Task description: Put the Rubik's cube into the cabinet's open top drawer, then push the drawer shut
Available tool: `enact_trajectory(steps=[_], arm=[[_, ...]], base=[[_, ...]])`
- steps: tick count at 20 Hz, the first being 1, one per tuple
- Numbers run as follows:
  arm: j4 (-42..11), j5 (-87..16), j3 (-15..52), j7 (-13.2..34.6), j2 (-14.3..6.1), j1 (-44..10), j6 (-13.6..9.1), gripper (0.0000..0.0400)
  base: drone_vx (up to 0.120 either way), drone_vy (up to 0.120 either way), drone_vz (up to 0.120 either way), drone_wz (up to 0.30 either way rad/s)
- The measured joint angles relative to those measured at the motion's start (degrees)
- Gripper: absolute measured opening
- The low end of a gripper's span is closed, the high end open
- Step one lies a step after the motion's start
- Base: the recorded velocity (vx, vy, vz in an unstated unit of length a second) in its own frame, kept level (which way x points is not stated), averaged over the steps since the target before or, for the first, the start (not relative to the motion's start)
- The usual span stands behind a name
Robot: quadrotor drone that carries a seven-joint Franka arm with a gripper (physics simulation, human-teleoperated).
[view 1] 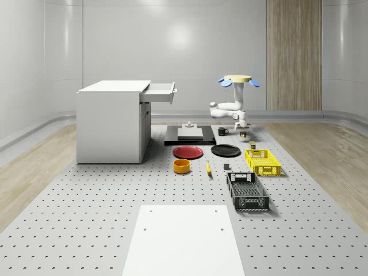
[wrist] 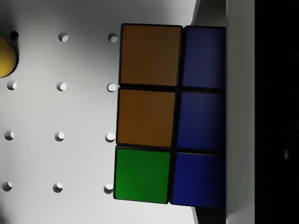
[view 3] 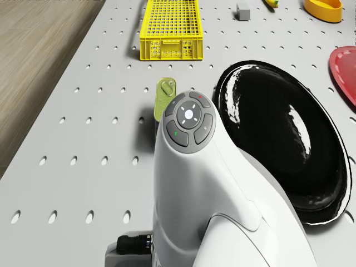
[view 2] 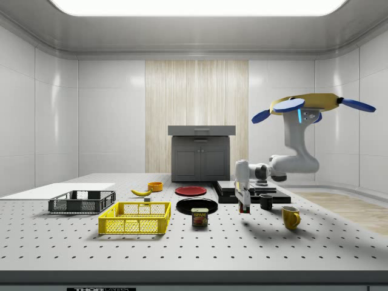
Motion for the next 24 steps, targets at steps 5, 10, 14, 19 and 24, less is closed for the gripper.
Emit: enact_trajectory(steps=[5,10,14,19,24], arm=[[-0.1,2.94,2.19,-3.41,-1.51,0.49,1.11,0.0292],[-0.04,6.69,3.61,-6.19,-7.68,1.23,7.04,0.0292],[0.07,11.54,4.99,-6.83,-17.93,0.65,16.56,0.0294],[1.34,13.08,5.48,-11.42,-17.32,2.93,16.71,0.0291],[0.24,14.17,7.13,-11.91,-17.48,5.42,15.68,0.0292]], base=[[0.12,-0.12,0.12,0.0],[0.12,-0.016,0.12,0.0],[0.12,-0.08,0.12,0.0],[0.12,-0.12,0.12,0.0],[0.032,-0.008,0.12,0.0]])
